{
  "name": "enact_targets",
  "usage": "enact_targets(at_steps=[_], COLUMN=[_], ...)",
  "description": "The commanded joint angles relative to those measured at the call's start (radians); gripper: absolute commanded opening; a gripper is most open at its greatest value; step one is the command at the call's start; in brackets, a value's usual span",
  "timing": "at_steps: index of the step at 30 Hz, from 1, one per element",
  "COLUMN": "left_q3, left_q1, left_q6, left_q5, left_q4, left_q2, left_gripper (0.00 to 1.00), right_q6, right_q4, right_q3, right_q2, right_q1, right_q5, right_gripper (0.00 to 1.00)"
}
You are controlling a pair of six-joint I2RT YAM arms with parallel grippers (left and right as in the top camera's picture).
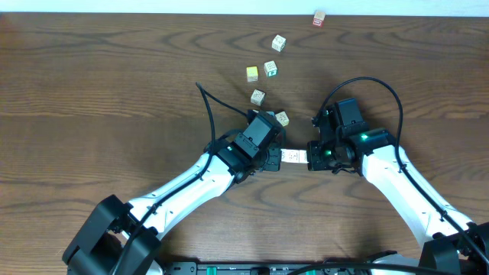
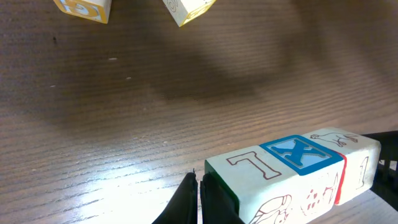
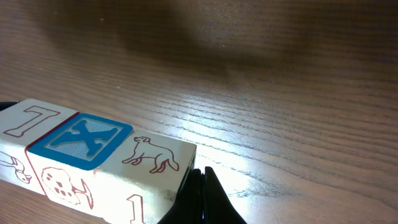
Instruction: Lift 3 blocks
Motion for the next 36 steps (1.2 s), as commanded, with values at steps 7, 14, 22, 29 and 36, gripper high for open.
enact_targets(at_steps=[7,14,22,29,36], left_q3=[0.030,0.045,0.050,0.051,0.051], left_q1=[-0.071,-0.071,-0.071,-0.071,-0.071], left_q6=[0.042,0.043,0.047,0.055,0.069], left_q5=[0.210,0.232,0.239,0.256,0.257], left_q4=[0.054,0.051,0.050,0.047,0.039], left_q2=[-0.035,-0.035,-0.036,-0.071,-0.106], left_gripper=[0.07,0.07,0.07,0.07,0.07], right_q6=[-0.003,-0.006,-0.006,-0.006,-0.006], right_q4=[0.018,-0.021,-0.050,-0.053,-0.042], right_q3=[0.035,0.074,0.109,0.109,0.113], right_q2=[-0.014,-0.014,-0.032,-0.039,-0.039], right_q1=[0.056,0.056,0.056,0.056,0.056], right_q5=[-0.359,-0.370,-0.370,-0.317,-0.317], right_gripper=[0.01,0.01,0.01,0.01,0.01])
